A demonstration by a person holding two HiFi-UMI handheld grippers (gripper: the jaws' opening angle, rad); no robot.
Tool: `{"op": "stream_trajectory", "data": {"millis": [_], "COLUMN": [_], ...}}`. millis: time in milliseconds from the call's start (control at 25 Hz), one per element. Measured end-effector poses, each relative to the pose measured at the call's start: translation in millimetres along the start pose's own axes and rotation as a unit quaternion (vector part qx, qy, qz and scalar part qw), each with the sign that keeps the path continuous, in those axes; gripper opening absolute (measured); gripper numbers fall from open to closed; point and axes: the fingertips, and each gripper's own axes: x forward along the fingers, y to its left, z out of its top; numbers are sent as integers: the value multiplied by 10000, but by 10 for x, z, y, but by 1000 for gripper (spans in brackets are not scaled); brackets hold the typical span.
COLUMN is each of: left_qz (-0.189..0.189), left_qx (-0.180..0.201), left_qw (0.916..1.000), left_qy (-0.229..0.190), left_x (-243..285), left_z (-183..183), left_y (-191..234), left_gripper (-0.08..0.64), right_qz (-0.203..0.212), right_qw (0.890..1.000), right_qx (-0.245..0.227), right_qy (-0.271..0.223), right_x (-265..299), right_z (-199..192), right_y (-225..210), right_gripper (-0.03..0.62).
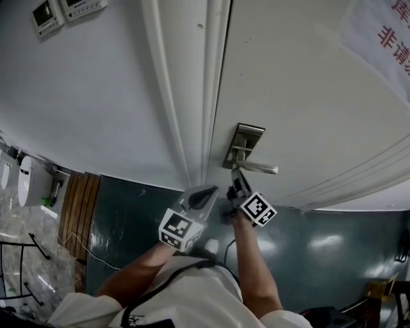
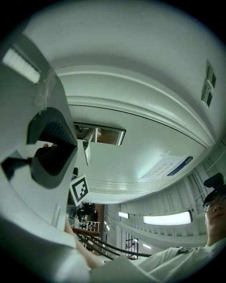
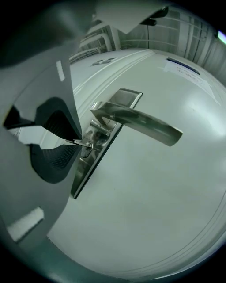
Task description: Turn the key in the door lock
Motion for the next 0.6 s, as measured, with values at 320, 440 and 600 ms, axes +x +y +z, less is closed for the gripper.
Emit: {"op": "stream_trajectory", "data": {"millis": [320,440,600], "left_qz": [-10,0,-2], "left_qx": [75,74,91], "left_qw": [10000,10000,9999], "left_qy": [-61,-53,-86], "left_x": [-52,-88,-122], "left_z": [68,52,51], "left_y": [-31,-38,-57], "left_gripper": [5,5,5], "right_qz": [-480,-594,-774], "right_qw": [9896,9834,9739], "right_qx": [-1329,-1673,-2084], "right_qy": [276,371,445], "right_x": [22,27,31], "right_z": [-15,-26,-28], "right_y": [14,11,21], "right_gripper": [46,48,48]}}
